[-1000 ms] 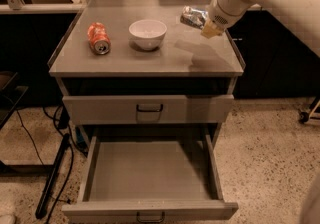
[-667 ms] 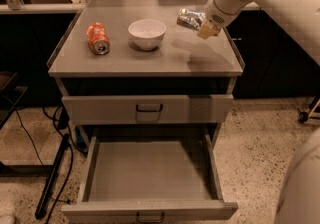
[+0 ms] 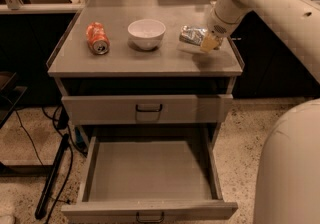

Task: Pick redbull can from middle drawer and place on counter

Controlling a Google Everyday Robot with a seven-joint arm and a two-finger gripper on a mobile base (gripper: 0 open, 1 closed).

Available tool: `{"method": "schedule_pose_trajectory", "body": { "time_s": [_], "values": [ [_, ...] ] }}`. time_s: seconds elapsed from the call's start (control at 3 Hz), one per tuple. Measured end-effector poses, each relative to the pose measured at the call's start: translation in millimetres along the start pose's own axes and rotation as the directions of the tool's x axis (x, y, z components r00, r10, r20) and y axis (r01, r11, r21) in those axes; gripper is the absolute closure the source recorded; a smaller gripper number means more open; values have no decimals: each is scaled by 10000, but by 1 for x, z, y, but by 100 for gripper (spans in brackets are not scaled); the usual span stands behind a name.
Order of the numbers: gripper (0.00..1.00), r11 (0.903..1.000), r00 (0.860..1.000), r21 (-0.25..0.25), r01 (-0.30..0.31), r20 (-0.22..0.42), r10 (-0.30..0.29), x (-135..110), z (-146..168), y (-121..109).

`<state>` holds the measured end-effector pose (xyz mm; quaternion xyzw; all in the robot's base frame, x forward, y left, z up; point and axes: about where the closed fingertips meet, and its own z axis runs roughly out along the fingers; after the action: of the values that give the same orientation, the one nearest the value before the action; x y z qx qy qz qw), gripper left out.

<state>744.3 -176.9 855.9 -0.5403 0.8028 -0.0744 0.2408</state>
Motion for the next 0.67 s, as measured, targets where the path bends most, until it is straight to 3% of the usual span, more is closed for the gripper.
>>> {"method": "schedule_pose_trajectory", "body": {
  "time_s": [0.67],
  "values": [
    [100,9973,9996,-724,125,-241,-143,14,13,9]
  ]
}}
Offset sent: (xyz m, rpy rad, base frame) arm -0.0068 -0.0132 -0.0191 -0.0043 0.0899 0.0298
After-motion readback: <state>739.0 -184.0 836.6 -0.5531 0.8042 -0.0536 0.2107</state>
